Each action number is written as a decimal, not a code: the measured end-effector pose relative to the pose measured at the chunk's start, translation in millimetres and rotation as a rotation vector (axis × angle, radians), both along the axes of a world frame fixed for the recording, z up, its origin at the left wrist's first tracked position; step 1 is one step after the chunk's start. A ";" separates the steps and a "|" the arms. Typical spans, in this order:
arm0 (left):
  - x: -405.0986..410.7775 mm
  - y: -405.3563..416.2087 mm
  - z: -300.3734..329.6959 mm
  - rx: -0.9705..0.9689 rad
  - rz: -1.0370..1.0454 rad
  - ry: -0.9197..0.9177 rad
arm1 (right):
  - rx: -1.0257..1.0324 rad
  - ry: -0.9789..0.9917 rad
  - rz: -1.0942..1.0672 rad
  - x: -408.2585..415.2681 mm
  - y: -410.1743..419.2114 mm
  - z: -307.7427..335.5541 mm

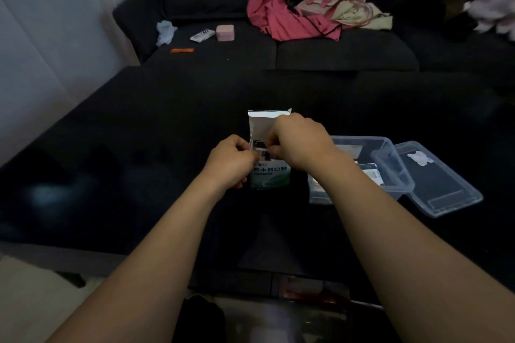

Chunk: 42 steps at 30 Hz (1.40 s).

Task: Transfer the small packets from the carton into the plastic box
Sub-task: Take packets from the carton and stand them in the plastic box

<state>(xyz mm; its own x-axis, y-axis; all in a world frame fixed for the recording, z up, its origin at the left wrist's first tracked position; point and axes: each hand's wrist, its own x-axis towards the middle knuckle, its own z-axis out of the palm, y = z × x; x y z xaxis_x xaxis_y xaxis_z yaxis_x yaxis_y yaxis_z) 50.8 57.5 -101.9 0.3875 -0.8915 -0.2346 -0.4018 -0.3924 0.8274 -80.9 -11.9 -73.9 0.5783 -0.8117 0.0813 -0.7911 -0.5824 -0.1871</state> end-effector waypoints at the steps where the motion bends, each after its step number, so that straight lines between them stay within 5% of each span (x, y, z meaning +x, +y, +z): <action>1: -0.3 0.3 0.4 0.005 -0.001 -0.004 | -0.039 0.016 -0.001 -0.1 0.0 -2.0; 16: 0.0 2.3 3.0 -0.021 0.003 -0.061 | -0.201 0.024 -0.011 -0.3 2.8 8.2; 23: -0.4 2.8 9.6 -0.001 0.043 -0.045 | -0.136 -0.251 -0.028 -27.2 6.3 39.4; 27: 1.4 11.1 15.5 -0.405 0.110 -0.148 | -0.074 -0.414 -0.057 -44.7 -4.3 49.5; 31: -8.9 17.2 22.5 -0.692 -0.077 -0.328 | 0.074 -0.480 0.016 -64.7 -7.6 66.9; 36: -31.6 14.6 22.7 -0.665 -0.300 -0.260 | 0.258 -0.611 0.113 -75.7 0.3 68.7; 42: -55.6 11.5 28.2 -0.513 -0.196 0.177 | 0.257 -0.712 0.085 -86.4 -1.7 62.3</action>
